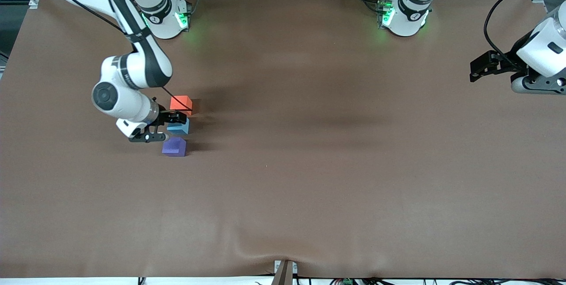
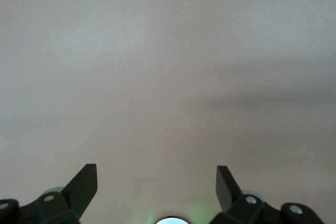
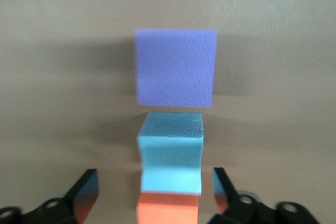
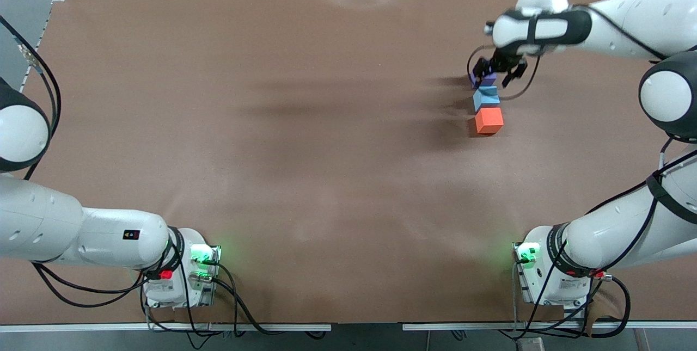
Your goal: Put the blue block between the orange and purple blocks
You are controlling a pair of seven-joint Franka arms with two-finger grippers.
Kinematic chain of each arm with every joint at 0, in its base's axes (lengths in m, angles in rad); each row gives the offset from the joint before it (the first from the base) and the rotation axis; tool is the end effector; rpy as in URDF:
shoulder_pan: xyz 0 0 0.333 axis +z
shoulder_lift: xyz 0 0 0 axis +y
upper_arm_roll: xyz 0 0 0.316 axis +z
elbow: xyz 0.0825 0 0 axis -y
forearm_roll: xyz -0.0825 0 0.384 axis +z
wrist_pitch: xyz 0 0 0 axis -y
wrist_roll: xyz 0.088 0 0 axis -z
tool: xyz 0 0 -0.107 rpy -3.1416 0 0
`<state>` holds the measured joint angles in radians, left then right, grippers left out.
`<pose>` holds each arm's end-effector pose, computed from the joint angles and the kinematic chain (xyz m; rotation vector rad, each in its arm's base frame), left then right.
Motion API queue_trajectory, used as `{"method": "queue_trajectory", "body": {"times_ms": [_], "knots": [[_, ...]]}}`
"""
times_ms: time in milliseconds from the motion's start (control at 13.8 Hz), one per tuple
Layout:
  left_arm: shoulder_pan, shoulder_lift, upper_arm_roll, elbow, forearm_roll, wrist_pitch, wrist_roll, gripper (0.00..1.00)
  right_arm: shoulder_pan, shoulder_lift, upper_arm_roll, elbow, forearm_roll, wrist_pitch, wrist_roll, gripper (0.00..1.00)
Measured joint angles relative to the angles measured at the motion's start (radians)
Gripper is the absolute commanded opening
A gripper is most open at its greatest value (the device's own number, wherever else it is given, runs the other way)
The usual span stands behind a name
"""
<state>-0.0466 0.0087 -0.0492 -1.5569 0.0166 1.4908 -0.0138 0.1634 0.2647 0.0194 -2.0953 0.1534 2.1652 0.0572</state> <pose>0.5462 -0.0505 0.6195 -3.1167 0.1268 0.1151 0.5469 0.1071 0.2803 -3.0258 -0.0408 0.3159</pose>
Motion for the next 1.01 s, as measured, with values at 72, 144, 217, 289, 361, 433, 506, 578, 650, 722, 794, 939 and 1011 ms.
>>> {"method": "queue_trajectory", "body": {"times_ms": [72, 144, 217, 289, 361, 433, 506, 578, 650, 722, 794, 939, 1011], "knots": [[0.0, 0.0, 0.0, 0.0, 0.0, 0.002, 0.0, 1.0, -0.008, -0.002, -0.003, 0.091, 0.0, -0.103, 0.0, 1.0], [0.0, 0.0, 0.0, 0.0, 0.0, 0.004, 0.0, 1.0, -0.02, -0.003, -0.005, 0.181, 0.0, -0.19, -0.002, 1.0], [0.0, 0.0, 0.0, 0.0, 0.0, 0.006, 0.0, 1.0, -0.033, -0.003, -0.008, 0.268, 0.0, -0.263, -0.007, 1.0], [0.0, 0.0, 0.0, 0.0, 0.0, 0.007, 0.0, 1.0, -0.044, -0.002, -0.01, 0.353, 0.0, -0.333, -0.01, 1.0], [0.0, 0.0, 0.0, 0.0, 0.0, 0.008, 0.0, 1.0, -0.051, -0.001, -0.012, 0.435, 0.0, -0.402, -0.01, 1.0], [0.0, 0.0, 0.0, 0.0, 0.0, 0.008, 0.0, 1.0, -0.055, 0.0, -0.016, 0.513, -0.001, -0.462, -0.01, 1.0], [0.0, 0.0, 0.0, 0.0, 0.0, 0.009, 0.0, 1.0, -0.056, 0.0, -0.022, 0.584, -0.008, -0.516, -0.01, 1.0], [0.0, 0.0, 0.0, 0.0, 0.0, 0.009, 0.0, 1.0, -0.059, -0.002, -0.03, 0.645, -0.027, -0.574, -0.01, 1.0], [0.0, 0.0, 0.0, 0.0, 0.0, 0.009, 0.0, 1.0, -0.064, -0.006, -0.034, 0.694, -0.058, -0.644, -0.011, 1.0], [0.0, 0.0, 0.0, 0.0, 0.0, 0.009, 0.0, 1.0, -0.069, -0.014, -0.035, 0.736, -0.087, -0.719, -0.012, 1.0], [0.0, 0.0, 0.0, 0.001, 0.0, 0.009, 0.0, 1.0, -0.074, -0.027, -0.036, 0.773, -0.103, -0.785, -0.012, 1.0], [0.0, 0.0, 0.001, 0.001, 0.0, 0.01, 0.0, 1.0, -0.094, -0.067, -0.036, 0.822, -0.107, -0.861, -0.011, 1.0], [0.0, 0.0, 0.001, 0.001, 0.0, 0.01, 0.0, 1.0, -0.108, -0.093, -0.036, 0.83, -0.108, -0.87, -0.011, 1.0]]}}
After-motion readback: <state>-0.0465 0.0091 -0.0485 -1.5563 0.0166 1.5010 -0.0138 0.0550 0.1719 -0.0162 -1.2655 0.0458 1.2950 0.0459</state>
